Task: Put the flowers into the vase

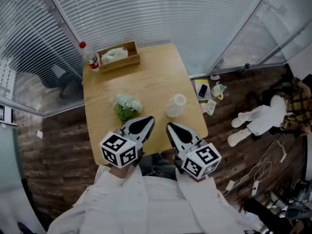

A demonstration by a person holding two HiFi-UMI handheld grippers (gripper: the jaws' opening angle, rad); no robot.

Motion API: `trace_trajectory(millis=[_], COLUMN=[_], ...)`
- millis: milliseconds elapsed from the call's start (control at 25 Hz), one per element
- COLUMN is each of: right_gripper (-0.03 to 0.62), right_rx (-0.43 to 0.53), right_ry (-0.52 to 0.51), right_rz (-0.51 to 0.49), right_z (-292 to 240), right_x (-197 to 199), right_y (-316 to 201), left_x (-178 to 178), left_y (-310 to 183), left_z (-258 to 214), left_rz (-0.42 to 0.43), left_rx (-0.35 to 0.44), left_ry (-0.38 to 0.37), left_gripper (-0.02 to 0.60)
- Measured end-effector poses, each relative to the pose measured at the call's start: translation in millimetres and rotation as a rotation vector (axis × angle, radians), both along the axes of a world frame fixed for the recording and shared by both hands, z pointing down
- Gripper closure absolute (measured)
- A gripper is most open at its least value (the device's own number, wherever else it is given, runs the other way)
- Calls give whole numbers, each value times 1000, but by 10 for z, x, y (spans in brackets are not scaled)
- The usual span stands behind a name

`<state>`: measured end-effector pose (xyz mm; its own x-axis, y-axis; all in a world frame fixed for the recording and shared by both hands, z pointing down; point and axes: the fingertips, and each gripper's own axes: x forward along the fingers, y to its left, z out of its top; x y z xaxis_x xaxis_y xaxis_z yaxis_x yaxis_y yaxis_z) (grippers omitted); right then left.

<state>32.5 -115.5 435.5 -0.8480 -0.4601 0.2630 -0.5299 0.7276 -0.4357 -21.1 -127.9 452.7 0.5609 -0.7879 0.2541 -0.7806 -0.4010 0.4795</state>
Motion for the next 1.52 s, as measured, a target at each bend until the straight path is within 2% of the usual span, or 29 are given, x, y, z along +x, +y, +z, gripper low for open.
trace_trajectory(millis=[160, 520, 720, 880, 1080, 1320, 1520], right_gripper=[580, 580, 580, 580, 580, 580, 580], right_rx=[-12, -6, -18, -42, -83, -133, -153], right_ry=[14, 31, 34, 13, 37, 24, 35], right_rz=[-11, -6, -11, -15, -21, -85, -103], right_z=[46, -10, -3, -5, 163, 282, 405], right_x=[-49, -163, -270, -338, -440, -721, -866], right_y=[-15, -46, -32, -69, -62, -4, -41], left_x=[-14, -178, -371, -475, -647, -798, -1004], left_y=[-15, -43, -48, -59, -3, 6, 0], left_z=[64, -49, -6, 36, 172, 310, 500], left_rz=[-8, -15, -45, -66, -91, -111, -178], left_rx=[-36, -19, -37, -50, -72, -86, -111], left_ry=[-5, 10, 8, 10, 22, 80, 57], left_gripper=[572, 572, 572, 572, 572, 572, 572])
